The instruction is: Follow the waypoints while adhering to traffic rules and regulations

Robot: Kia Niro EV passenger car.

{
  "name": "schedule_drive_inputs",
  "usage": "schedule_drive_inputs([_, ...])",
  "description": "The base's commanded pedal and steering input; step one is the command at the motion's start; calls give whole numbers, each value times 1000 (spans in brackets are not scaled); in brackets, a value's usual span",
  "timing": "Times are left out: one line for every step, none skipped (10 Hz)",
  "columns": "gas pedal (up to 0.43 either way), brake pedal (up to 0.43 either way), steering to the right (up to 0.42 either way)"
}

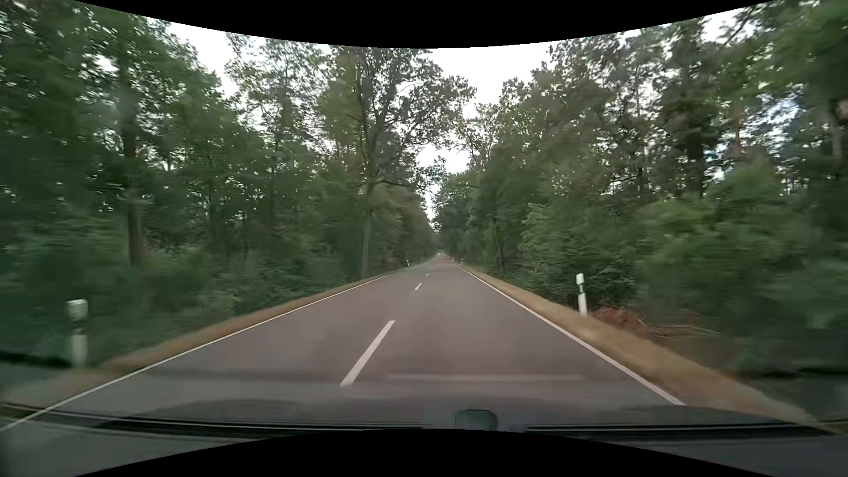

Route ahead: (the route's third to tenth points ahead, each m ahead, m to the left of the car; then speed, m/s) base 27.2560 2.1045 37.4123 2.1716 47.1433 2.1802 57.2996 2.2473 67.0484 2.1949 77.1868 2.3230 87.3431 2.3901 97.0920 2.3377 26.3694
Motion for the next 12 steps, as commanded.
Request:
schedule_drive_inputs([0,0,0])
schedule_drive_inputs([0,0,0])
schedule_drive_inputs([0,0,0])
schedule_drive_inputs([0,0,0])
schedule_drive_inputs([0,0,0])
schedule_drive_inputs([0,0,0])
schedule_drive_inputs([0,0,-2])
schedule_drive_inputs([0,0,-2])
schedule_drive_inputs([8,0,-3])
schedule_drive_inputs([28,0,-3])
schedule_drive_inputs([28,0,-3])
schedule_drive_inputs([28,0,-3])
